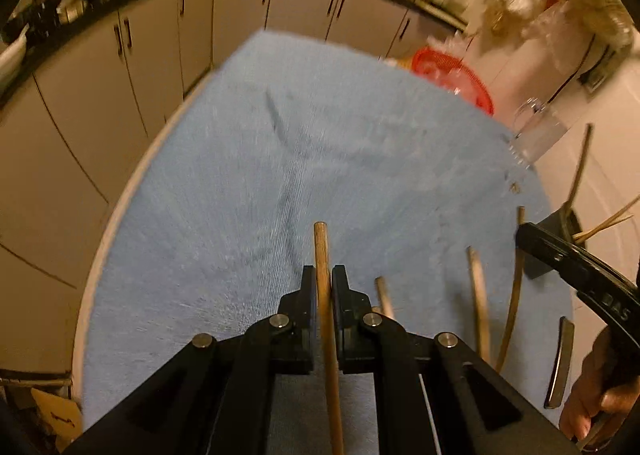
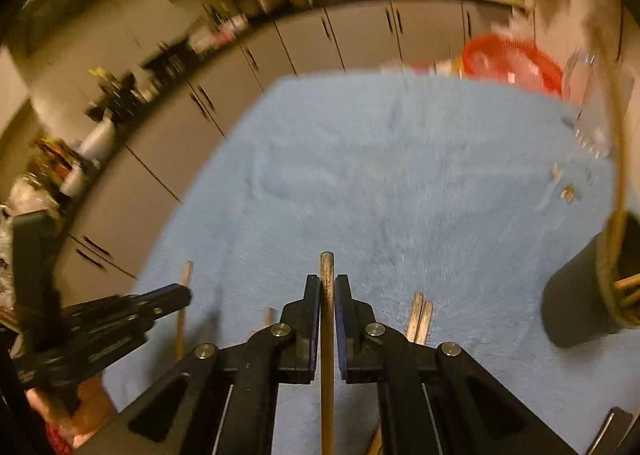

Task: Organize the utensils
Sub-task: 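Lift the held chopsticks upright and carry both tools toward the black holder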

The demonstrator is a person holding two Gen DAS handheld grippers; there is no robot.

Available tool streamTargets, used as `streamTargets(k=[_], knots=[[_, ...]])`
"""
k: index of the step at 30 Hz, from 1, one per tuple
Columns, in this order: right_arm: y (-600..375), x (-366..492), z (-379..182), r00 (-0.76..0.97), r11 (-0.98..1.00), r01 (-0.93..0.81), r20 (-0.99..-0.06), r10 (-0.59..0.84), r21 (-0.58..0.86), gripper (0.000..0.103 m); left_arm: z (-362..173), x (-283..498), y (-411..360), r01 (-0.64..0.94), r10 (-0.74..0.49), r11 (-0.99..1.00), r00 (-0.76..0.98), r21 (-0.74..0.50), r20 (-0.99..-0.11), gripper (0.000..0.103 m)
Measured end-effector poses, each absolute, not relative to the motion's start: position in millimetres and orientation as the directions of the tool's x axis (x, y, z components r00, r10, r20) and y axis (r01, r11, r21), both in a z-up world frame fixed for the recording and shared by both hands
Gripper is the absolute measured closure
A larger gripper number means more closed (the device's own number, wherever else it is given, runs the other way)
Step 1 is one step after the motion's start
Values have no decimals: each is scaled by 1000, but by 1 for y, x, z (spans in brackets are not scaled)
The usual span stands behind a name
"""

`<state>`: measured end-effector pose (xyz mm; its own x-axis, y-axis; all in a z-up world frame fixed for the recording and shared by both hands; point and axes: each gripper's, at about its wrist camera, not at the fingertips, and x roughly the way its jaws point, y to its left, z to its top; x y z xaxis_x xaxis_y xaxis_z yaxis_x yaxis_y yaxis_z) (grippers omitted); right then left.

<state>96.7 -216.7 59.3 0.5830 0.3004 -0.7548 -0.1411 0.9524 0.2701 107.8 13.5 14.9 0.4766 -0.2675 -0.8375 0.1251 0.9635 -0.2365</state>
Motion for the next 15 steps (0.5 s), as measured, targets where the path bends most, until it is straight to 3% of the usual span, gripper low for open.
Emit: streamTargets(k=[5, 15], knots=[[-228, 64, 97, 667, 935, -157, -665, 338, 317, 95, 54, 87, 10, 154, -274, 962, 561, -226, -781, 96], [-224, 2, 152, 820, 954, -179, -499, 280, 240, 95, 110, 48, 4, 186, -255, 967, 718, -174, -648, 96]])
